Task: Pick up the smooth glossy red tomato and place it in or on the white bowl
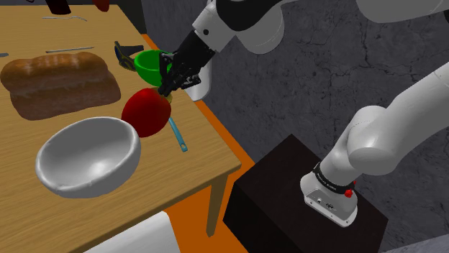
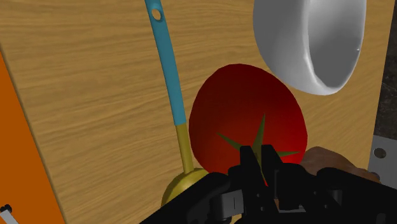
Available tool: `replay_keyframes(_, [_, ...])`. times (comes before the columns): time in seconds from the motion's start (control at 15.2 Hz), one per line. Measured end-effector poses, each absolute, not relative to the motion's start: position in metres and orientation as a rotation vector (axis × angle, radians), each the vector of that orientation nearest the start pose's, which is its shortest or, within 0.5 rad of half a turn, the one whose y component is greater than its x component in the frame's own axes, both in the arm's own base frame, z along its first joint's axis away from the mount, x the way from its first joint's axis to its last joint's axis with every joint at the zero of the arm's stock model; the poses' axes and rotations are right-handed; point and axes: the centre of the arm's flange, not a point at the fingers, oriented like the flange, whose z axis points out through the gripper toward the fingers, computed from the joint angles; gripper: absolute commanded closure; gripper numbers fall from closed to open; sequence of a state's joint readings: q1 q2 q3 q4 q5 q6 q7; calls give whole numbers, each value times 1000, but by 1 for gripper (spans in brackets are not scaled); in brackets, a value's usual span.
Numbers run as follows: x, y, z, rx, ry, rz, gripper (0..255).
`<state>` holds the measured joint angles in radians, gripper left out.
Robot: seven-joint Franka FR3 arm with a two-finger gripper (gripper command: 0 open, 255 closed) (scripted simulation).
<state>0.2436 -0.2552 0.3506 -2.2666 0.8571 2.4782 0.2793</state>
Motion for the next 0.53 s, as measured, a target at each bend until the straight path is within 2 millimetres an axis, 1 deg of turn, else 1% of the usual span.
replay_keyframes(0.2, [420, 292, 516, -2405, 294, -198, 255])
replay_keyframes(0.53, [420, 292, 542, -2405, 294, -198, 255])
